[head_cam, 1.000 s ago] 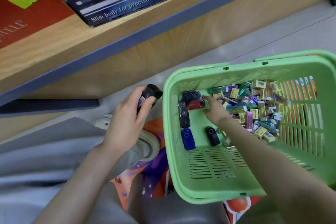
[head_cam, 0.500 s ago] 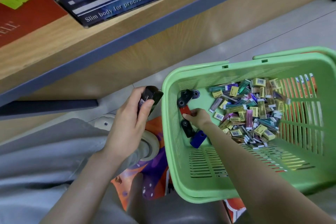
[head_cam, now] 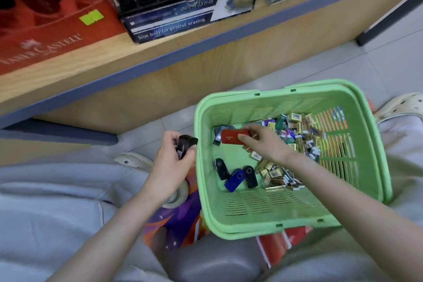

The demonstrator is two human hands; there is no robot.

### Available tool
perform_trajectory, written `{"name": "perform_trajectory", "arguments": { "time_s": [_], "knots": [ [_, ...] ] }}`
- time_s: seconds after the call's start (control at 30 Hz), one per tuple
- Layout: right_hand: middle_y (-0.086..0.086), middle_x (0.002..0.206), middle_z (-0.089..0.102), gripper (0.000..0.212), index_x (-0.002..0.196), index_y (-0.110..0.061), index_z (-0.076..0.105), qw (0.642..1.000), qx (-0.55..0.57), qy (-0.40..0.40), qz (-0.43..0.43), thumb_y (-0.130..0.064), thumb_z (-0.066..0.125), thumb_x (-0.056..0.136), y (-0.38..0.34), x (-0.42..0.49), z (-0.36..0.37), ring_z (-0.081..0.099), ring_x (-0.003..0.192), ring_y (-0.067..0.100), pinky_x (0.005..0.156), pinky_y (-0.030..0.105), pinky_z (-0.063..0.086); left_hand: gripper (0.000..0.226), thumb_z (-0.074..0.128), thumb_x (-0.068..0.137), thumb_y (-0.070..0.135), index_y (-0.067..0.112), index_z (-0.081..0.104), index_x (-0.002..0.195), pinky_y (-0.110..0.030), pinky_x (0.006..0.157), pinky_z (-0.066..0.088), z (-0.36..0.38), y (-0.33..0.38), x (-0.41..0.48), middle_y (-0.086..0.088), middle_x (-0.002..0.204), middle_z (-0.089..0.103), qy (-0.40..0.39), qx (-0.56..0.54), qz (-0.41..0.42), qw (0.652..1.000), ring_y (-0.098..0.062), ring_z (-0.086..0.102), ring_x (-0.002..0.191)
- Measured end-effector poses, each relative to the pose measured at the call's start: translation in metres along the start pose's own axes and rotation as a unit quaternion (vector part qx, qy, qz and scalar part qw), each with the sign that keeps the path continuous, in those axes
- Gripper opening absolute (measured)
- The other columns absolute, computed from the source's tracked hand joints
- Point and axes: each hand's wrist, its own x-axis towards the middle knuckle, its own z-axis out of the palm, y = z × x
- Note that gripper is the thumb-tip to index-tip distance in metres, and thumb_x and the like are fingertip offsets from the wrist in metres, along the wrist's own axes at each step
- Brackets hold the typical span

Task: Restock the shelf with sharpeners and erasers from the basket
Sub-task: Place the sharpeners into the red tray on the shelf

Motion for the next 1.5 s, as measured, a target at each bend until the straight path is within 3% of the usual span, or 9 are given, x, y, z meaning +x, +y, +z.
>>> {"name": "perform_trajectory", "arguments": {
  "time_s": [0.2, 0.3, 0.5, 0.73, 0.87, 1.07, 1.23, 1.4, 1.5],
  "knots": [
    [0.009, 0.109, 0.060, 0.026, 0.119, -0.007, 0.049, 0.988, 0.138, 0.006, -0.075, -0.015, 0.054, 0.094, -0.059, -0.068, -0.007, 0.068, 0.075, 0.005, 0.069, 0.015, 0.053, 0.019, 0.066, 0.086, 0.023, 0.027, 0.050, 0.095, -0.022, 0.056, 0.046, -0.001, 0.031, -0.016, -0.004, 0.074, 0.058, -0.021, -0.103, 0.008, 0.994, -0.012, 0.056, 0.058],
    [0.011, 0.109, 0.062, 0.027, 0.117, -0.004, 0.050, 0.984, 0.150, 0.025, -0.094, -0.010, 0.057, 0.092, -0.081, -0.089, -0.010, 0.068, 0.073, 0.005, 0.067, 0.014, 0.052, 0.018, 0.065, 0.087, 0.019, 0.024, 0.054, 0.101, -0.019, 0.052, 0.044, -0.006, 0.048, -0.027, 0.000, 0.068, 0.059, -0.025, -0.153, 0.036, 0.987, -0.003, 0.054, 0.052],
    [0.001, 0.094, 0.070, 0.017, 0.104, -0.016, 0.061, 0.971, 0.169, 0.091, -0.144, -0.015, 0.063, 0.087, -0.117, -0.111, -0.015, 0.066, 0.076, 0.009, 0.073, 0.018, 0.053, 0.013, 0.066, 0.087, 0.016, 0.016, 0.058, 0.098, -0.017, 0.051, 0.045, -0.032, 0.078, -0.045, 0.003, 0.067, 0.061, -0.020, -0.206, 0.075, 0.975, -0.003, 0.056, 0.051],
    [0.003, 0.090, 0.068, 0.012, 0.098, -0.028, 0.060, 0.941, 0.025, 0.195, -0.276, -0.023, 0.064, 0.088, -0.202, -0.108, -0.012, 0.063, 0.082, 0.022, 0.079, 0.034, 0.051, 0.017, 0.053, 0.089, 0.005, 0.017, 0.045, 0.098, -0.020, 0.052, 0.044, -0.099, 0.106, -0.037, -0.007, 0.079, 0.056, 0.021, -0.210, 0.118, 0.970, -0.012, 0.053, 0.057],
    [-0.013, 0.086, 0.058, 0.021, 0.103, -0.018, 0.052, 0.903, 0.009, 0.247, -0.352, -0.021, 0.066, 0.087, -0.263, -0.084, 0.000, 0.053, 0.070, -0.005, 0.072, 0.015, 0.047, 0.017, 0.055, 0.091, 0.008, 0.021, 0.045, 0.093, -0.019, 0.052, 0.048, -0.138, 0.109, -0.027, -0.002, 0.082, 0.057, 0.063, -0.219, 0.162, 0.960, -0.008, 0.056, 0.062],
    [-0.015, 0.083, 0.056, 0.021, 0.099, -0.017, 0.051, 0.864, -0.054, 0.280, -0.414, -0.021, 0.067, 0.087, -0.322, -0.043, 0.028, 0.052, 0.069, -0.002, 0.070, 0.014, 0.045, 0.018, 0.063, 0.090, 0.018, 0.025, 0.059, 0.105, -0.012, 0.050, 0.042, -0.171, 0.094, -0.018, -0.003, 0.097, 0.057, 0.160, -0.228, 0.211, 0.937, -0.010, 0.053, 0.066],
    [0.003, 0.103, 0.063, 0.027, 0.111, -0.011, 0.057, 0.843, -0.221, 0.257, -0.418, -0.022, 0.065, 0.088, -0.328, -0.020, 0.038, 0.060, 0.093, 0.019, 0.083, 0.038, 0.049, 0.018, 0.066, 0.086, 0.022, 0.028, 0.053, 0.095, -0.014, 0.050, 0.045, -0.181, 0.085, -0.014, 0.001, 0.093, 0.062, 0.213, -0.251, 0.190, 0.925, -0.019, 0.064, 0.078],
    [0.007, 0.107, 0.058, 0.031, 0.116, -0.012, 0.059, 0.820, -0.335, 0.209, -0.415, -0.022, 0.065, 0.087, -0.338, -0.014, 0.037, 0.057, 0.097, 0.023, 0.084, 0.042, 0.047, 0.020, 0.069, 0.083, 0.021, 0.026, 0.050, 0.086, -0.017, 0.050, 0.047, -0.190, 0.082, -0.011, 0.001, 0.081, 0.064, 0.227, -0.288, 0.176, 0.914, -0.012, 0.064, 0.067],
    [0.010, 0.106, 0.053, 0.033, 0.115, -0.012, 0.062, 0.814, -0.348, 0.213, -0.414, -0.023, 0.068, 0.085, -0.344, -0.010, 0.038, 0.058, 0.091, 0.027, 0.083, 0.045, 0.049, 0.017, 0.068, 0.084, 0.018, 0.025, 0.053, 0.089, -0.012, 0.054, 0.046, -0.191, 0.084, -0.010, -0.004, 0.091, 0.064, 0.227, -0.294, 0.176, 0.912, -0.011, 0.061, 0.069]
  ]
}}
